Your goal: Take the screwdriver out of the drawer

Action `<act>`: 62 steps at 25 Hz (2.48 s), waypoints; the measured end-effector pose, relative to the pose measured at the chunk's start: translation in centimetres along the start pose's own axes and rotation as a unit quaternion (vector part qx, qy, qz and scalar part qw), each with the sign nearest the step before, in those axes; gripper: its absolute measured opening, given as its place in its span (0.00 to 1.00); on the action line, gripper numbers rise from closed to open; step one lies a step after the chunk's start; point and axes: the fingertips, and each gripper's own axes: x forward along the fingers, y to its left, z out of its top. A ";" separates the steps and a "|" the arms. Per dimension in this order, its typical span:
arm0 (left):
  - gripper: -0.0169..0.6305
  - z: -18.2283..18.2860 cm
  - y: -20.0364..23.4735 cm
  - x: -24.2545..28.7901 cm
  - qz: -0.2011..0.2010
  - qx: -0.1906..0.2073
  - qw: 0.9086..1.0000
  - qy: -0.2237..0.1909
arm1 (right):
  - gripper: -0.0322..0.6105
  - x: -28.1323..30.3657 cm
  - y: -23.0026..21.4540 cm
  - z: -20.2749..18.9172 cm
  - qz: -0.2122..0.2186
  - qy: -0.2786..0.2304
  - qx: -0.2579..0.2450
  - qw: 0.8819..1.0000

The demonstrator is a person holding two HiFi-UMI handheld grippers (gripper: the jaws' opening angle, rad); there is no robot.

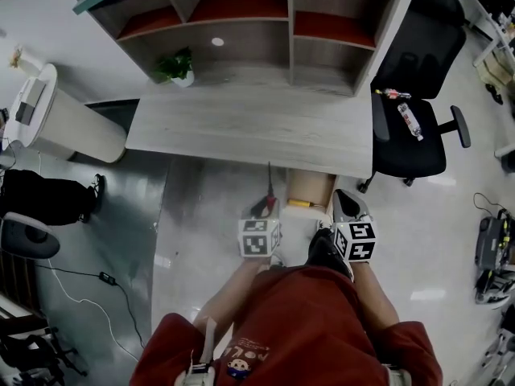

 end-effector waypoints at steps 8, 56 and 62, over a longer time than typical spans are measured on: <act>0.17 0.8 -0.6 -2.8 -0.009 0.051 0.998 -0.033 | 0.05 -2.8 0.3 -1.5 -0.037 -0.007 0.023 0.999; 0.17 -0.1 -5.2 -2.8 -0.059 0.093 0.993 -0.044 | 0.05 -5.4 -0.1 -2.8 -0.057 -0.023 0.018 0.998; 0.17 -0.1 -5.3 -2.6 -0.059 0.094 0.993 -0.043 | 0.05 -5.2 -0.2 -2.7 -0.055 -0.022 0.015 0.998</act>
